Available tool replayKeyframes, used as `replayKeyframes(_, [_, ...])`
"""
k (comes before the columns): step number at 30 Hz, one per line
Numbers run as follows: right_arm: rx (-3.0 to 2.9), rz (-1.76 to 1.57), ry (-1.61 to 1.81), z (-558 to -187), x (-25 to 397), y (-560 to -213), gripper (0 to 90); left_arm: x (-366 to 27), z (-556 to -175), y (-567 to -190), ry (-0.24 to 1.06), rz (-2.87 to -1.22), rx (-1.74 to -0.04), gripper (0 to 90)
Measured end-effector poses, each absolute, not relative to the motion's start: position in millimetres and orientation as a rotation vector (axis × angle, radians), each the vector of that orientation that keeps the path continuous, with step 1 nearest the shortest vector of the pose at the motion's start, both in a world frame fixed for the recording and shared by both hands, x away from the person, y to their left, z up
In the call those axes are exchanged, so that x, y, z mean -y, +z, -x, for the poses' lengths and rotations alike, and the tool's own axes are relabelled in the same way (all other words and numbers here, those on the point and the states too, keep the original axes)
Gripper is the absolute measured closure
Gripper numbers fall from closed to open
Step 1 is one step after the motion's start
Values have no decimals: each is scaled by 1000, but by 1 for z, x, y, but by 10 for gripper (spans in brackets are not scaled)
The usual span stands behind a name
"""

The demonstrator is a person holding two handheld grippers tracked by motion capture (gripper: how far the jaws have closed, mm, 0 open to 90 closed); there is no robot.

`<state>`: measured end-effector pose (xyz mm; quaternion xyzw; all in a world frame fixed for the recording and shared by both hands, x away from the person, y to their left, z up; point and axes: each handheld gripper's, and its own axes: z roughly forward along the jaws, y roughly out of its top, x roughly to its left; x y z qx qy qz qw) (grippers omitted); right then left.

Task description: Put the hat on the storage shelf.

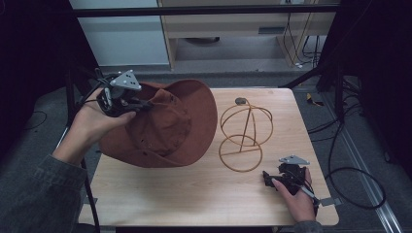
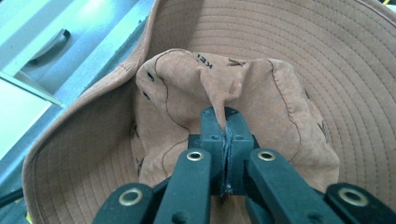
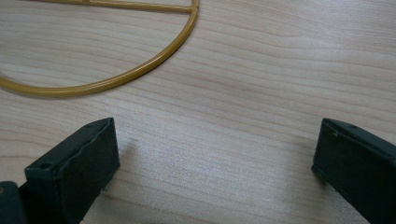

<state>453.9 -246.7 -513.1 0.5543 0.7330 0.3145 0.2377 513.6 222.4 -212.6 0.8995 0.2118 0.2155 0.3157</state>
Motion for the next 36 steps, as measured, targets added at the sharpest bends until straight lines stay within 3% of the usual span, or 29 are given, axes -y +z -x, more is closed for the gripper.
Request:
replayKeyframes(17, [-2010,-1517,859,-454,247,-513,4,-177,-521,-173,610,-2376,-463,885])
replayKeyframes(36, [-2013,-1511,861,-454,247,-513,4,-114,-542,-172,584,-2398,-370,885])
